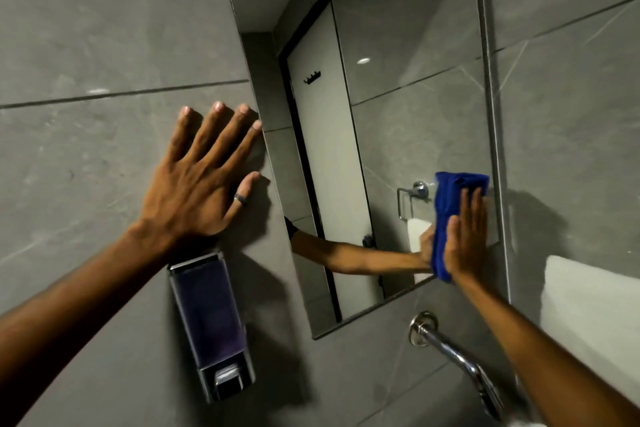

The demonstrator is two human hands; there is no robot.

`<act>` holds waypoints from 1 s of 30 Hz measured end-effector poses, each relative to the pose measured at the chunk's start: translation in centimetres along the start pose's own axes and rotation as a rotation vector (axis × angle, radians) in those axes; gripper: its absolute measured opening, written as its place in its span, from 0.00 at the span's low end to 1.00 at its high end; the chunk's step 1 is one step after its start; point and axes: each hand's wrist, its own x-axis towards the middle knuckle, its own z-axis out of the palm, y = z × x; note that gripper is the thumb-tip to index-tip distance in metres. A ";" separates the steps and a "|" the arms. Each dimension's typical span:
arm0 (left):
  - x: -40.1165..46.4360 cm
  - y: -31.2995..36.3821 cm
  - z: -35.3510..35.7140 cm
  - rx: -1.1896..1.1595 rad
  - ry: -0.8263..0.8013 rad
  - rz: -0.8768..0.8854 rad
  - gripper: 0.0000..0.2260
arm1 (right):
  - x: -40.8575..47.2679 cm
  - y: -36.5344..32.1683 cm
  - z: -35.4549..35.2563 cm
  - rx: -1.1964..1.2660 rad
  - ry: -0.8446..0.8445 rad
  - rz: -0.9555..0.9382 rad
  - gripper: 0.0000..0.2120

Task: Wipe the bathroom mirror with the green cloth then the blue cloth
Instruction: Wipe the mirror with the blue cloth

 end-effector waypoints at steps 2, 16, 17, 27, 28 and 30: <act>0.0 0.0 0.0 0.004 0.009 0.001 0.33 | 3.1 1.8 -1.5 0.007 0.014 0.138 0.29; 0.0 0.2 -1.5 -0.105 -0.061 -0.018 0.33 | -7.5 -23.6 6.8 -0.071 -0.082 -0.610 0.28; 0.1 0.1 -1.8 -0.106 -0.052 -0.013 0.33 | -7.4 -24.7 6.9 -0.066 -0.090 -0.648 0.27; 5.6 -5.3 -3.5 -0.082 -0.031 -0.155 0.33 | 8.0 -20.3 2.3 -0.099 -0.042 -0.515 0.28; 5.8 -5.2 -3.3 -0.072 -0.018 -0.168 0.33 | 9.8 -19.0 1.6 -0.096 -0.035 -0.454 0.27; 6.1 -5.1 -3.0 -0.055 0.002 -0.183 0.33 | 12.9 -16.3 0.3 -0.067 -0.012 -0.346 0.27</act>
